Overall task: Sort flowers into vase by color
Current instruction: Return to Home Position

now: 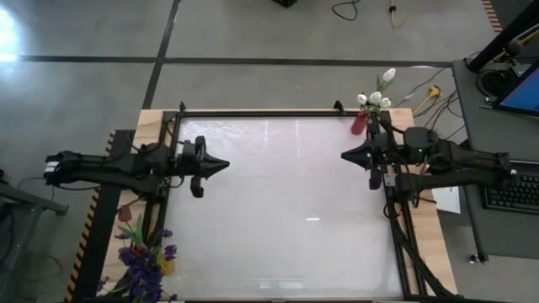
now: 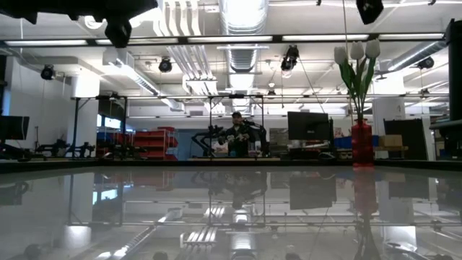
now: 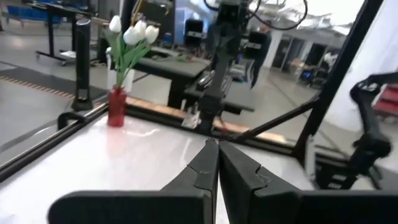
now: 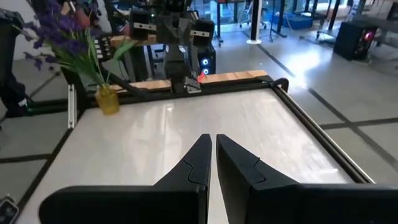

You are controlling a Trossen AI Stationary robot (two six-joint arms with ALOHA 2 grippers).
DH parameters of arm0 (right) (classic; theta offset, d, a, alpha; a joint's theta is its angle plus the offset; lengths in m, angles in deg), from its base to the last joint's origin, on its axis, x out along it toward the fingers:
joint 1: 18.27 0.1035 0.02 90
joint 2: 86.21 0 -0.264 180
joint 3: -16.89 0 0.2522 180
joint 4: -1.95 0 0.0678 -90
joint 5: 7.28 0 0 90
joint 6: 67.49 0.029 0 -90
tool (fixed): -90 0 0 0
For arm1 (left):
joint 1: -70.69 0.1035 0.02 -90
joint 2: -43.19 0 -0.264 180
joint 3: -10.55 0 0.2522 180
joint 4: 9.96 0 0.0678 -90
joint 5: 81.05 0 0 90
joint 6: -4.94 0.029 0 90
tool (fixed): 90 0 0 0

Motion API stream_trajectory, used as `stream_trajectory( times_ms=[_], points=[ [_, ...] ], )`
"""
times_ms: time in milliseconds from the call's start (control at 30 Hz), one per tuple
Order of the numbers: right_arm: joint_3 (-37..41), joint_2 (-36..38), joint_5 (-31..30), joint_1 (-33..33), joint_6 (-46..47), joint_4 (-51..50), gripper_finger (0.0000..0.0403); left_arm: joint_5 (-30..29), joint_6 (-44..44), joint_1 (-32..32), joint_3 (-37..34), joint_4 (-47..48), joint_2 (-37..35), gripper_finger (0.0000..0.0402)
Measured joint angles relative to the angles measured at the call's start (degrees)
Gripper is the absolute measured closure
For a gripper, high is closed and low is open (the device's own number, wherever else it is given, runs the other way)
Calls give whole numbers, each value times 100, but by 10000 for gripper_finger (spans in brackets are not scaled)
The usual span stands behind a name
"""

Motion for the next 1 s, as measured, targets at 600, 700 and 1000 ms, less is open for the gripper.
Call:
stream_trajectory(
  times_ms=[600,700,1000],
  points=[
    [1912,2257,58,2,-65,892,385,-339,214,-1,-802,-40,153,401],
    [2265,2621,220,2,-63,1232,385,-478,-66,-1,-982,-77,102,401],
    [3062,3209,298,2,395,1531,385,-364,417,-108,-1552,-864,-515,402]
  ],
)
